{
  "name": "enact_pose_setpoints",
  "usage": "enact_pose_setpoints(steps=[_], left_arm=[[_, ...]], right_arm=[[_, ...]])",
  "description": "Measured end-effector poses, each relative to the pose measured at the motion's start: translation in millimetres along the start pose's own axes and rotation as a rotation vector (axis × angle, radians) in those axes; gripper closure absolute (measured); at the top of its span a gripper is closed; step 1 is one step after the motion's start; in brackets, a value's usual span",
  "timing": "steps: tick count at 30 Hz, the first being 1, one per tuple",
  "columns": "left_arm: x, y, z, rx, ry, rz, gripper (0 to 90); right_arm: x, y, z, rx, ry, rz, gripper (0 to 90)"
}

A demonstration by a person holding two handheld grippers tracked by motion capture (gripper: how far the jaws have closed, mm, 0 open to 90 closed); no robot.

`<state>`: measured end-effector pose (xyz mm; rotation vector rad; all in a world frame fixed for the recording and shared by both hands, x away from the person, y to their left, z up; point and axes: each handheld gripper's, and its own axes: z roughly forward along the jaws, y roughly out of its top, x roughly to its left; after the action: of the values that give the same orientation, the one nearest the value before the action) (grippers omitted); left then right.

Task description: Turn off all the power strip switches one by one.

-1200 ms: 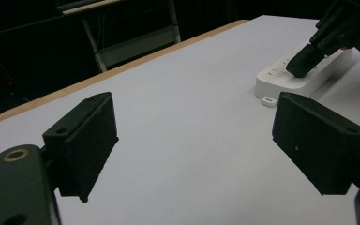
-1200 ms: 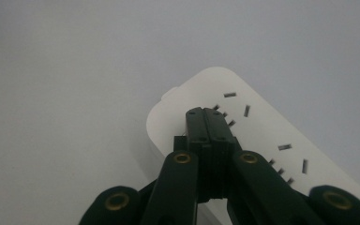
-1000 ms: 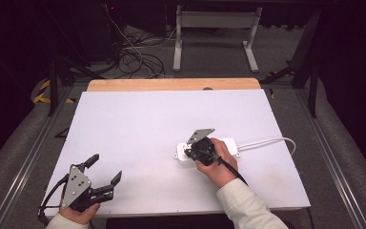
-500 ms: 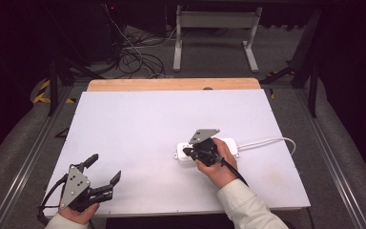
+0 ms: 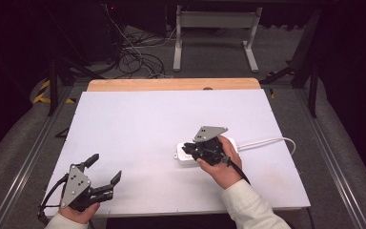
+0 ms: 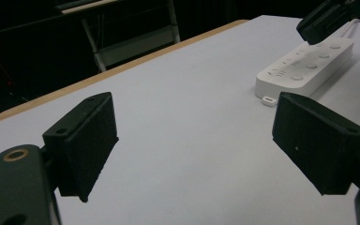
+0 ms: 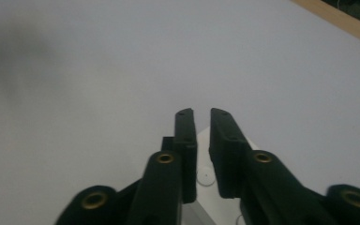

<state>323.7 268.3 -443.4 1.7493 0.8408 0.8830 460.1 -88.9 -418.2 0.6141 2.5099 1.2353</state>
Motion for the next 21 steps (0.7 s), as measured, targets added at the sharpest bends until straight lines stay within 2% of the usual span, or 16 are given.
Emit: enact_pose_setpoints(steps=[3,6,9,13,16,21], left_arm=[[-0.7,-0.5,0.0,0.004,-0.005,-0.008,14.8],[0.8,-0.5,-0.9,-0.002,-0.002,-0.009,14.8],[0.8,-0.5,-1.1,-0.003,0.000,-0.012,14.8],[0.6,-0.5,-0.4,0.000,-0.003,-0.012,14.7],[0.6,-0.3,-0.7,-0.001,-0.002,-0.013,14.7],[0.5,-0.3,-0.7,0.000,-0.003,-0.013,14.8]], right_arm=[[-0.8,1.3,-5.3,0.003,0.008,0.011,76.3],[-3.4,2.4,-14.5,-0.013,0.025,0.036,69.3],[-6.8,1.0,-29.3,-0.066,0.027,0.052,59.7],[-11.8,-4.7,-47.0,-0.142,-0.007,0.034,44.6],[-16.4,-13.5,-59.7,-0.193,-0.029,0.045,35.2],[-22.9,-34.7,-79.4,-0.254,-0.071,0.065,28.8]])
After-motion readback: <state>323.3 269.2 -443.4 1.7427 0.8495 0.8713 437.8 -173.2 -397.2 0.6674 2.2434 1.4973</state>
